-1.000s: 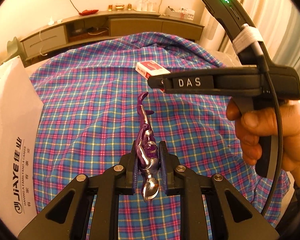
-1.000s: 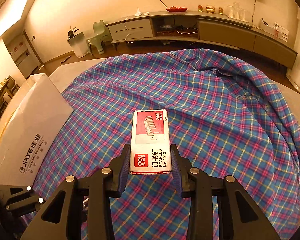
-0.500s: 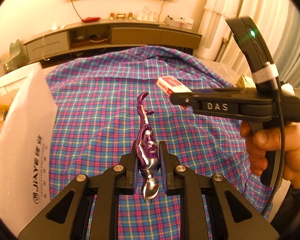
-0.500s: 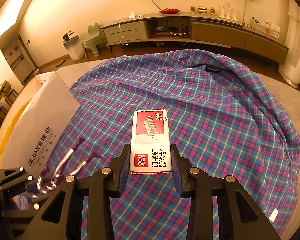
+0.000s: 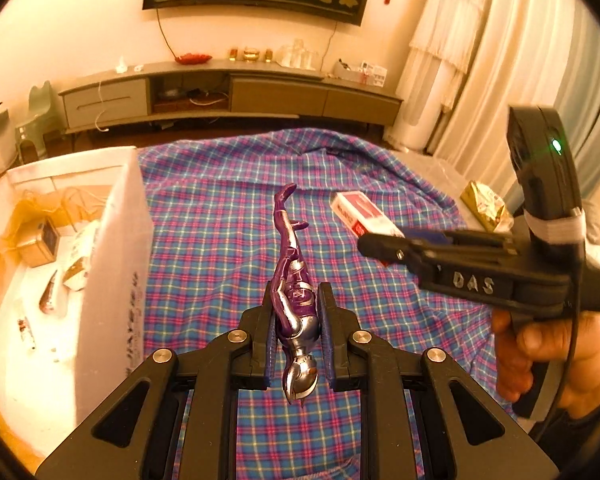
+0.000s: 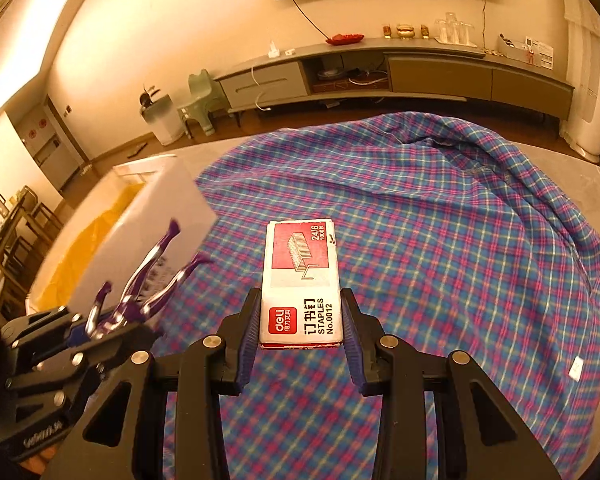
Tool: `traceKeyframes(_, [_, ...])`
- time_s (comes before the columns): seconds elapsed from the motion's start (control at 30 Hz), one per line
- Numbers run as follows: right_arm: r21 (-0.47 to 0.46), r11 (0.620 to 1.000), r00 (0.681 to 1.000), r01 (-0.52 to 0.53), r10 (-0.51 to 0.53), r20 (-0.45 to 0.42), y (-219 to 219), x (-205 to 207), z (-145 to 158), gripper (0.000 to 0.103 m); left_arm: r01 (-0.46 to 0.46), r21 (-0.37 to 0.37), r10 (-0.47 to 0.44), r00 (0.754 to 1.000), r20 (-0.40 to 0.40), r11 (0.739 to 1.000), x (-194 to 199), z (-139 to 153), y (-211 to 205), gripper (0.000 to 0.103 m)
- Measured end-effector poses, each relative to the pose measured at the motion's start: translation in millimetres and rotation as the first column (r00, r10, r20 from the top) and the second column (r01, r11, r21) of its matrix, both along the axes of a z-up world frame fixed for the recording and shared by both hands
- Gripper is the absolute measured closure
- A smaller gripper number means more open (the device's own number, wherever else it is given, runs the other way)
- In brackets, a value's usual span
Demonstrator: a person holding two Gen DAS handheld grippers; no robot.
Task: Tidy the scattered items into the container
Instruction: 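Carry the staples box and purple figure in both grippers over the white box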
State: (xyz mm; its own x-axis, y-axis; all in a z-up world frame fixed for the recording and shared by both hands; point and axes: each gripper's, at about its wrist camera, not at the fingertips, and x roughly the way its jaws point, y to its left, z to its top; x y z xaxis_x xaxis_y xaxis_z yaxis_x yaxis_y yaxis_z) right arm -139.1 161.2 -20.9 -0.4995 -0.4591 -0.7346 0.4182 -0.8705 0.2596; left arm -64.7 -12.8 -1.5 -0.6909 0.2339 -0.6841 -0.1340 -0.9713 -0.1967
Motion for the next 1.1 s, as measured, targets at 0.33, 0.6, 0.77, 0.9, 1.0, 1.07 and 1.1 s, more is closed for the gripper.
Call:
traceKeyframes(0.33, [-0.024, 0.999, 0.997, -0.049, 0.048, -0.053, -29.1, 56.2, 31.2, 0.064, -0.026, 0.045, 0.029, 0.997, -0.065, 0.999, 30.0, 26.8, -33.6, 0.084])
traceKeyframes(0.6, [-0.009, 0.995, 0.990, -0.100, 0.099, -0.105, -59.9, 84.9, 62.8, 0.064, -0.065, 0.095, 0.077, 0.989, -0.125, 0.993, 53.7, 50.7, -68.2, 0.084])
traceKeyframes(0.77, [0.008, 0.992, 0.983, -0.127, 0.127, -0.129, -79.8, 97.3, 75.4, 0.064, -0.086, 0.124, 0.105, 0.983, -0.154, 0.989, 66.4, 61.9, -91.0, 0.084])
traceKeyframes(0.9, [0.019, 0.988, 0.977, -0.154, 0.155, -0.147, -98.4, 108.2, 84.8, 0.064, -0.107, 0.147, 0.132, 0.976, -0.175, 0.983, 75.8, 69.0, -107.9, 0.084])
traceKeyframes(1.0, [0.029, 0.985, 0.971, -0.173, 0.175, -0.163, -113.0, 115.9, 92.8, 0.064, -0.125, 0.167, 0.155, 0.970, -0.185, 0.978, 81.1, 72.6, -121.3, 0.084])
traceKeyframes(1.07, [0.037, 0.982, 0.967, -0.184, 0.188, -0.172, -122.2, 119.8, 97.5, 0.064, -0.136, 0.178, 0.170, 0.967, -0.192, 0.975, 86.5, 74.2, -130.4, 0.084])
traceKeyframes(1.1, [0.041, 0.981, 0.965, -0.191, 0.195, -0.176, -127.6, 122.0, 99.9, 0.064, -0.142, 0.186, 0.178, 0.965, -0.193, 0.972, 88.5, 75.2, -135.9, 0.084])
